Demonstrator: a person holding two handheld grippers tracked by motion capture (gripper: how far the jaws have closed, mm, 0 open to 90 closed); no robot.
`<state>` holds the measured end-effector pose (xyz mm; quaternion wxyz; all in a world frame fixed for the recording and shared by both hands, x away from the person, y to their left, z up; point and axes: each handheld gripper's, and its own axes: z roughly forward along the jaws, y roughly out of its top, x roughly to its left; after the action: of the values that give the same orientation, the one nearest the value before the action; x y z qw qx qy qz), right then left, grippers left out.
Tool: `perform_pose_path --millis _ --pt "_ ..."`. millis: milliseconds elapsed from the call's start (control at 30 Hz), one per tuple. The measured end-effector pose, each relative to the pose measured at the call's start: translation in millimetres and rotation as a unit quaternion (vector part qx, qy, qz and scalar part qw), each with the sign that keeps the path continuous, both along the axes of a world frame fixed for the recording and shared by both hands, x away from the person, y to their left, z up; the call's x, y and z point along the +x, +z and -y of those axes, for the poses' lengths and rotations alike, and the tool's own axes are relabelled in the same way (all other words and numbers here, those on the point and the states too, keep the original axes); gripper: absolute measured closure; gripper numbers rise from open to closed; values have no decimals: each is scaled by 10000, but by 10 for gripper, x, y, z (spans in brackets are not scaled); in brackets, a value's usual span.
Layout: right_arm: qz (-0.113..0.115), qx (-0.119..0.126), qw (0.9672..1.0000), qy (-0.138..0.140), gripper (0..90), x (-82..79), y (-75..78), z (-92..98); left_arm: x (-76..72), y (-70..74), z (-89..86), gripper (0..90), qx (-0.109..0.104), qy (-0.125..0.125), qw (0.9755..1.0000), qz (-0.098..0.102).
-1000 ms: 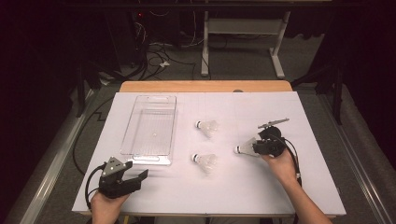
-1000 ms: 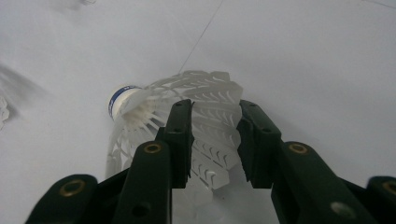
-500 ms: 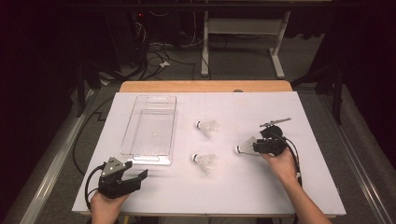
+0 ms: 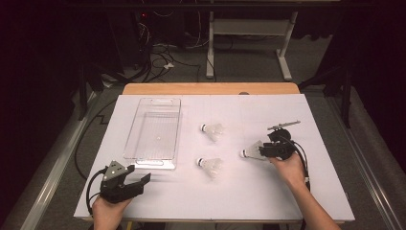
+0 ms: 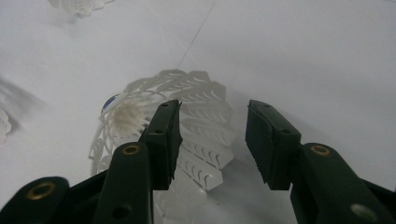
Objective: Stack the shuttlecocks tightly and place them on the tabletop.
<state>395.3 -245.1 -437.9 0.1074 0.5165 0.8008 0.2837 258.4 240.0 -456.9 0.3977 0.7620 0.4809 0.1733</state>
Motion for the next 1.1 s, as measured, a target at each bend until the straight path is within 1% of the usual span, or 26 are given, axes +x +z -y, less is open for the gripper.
perform_pose_path --millis 200,633,767,1067,1100 --pt "64 20 10000 8 546 -4 16 6 1 1 -5 310 0 -2 10000 0" --pt "13 -47 10000 -78 519 -10 22 61 -1 1 -7 310 -1 -2 10000 -3" --pt "-5 2 9999 -130 502 -19 19 77 0 1 -10 309 -10 -3 10000 -8" --pt "17 -9 9998 -205 493 -36 -3 152 3 0 -8 309 -6 -10 10000 -14" --pt "-7 -4 9998 -220 493 -40 -6 154 2 0 -9 309 -10 -7 10000 -14"
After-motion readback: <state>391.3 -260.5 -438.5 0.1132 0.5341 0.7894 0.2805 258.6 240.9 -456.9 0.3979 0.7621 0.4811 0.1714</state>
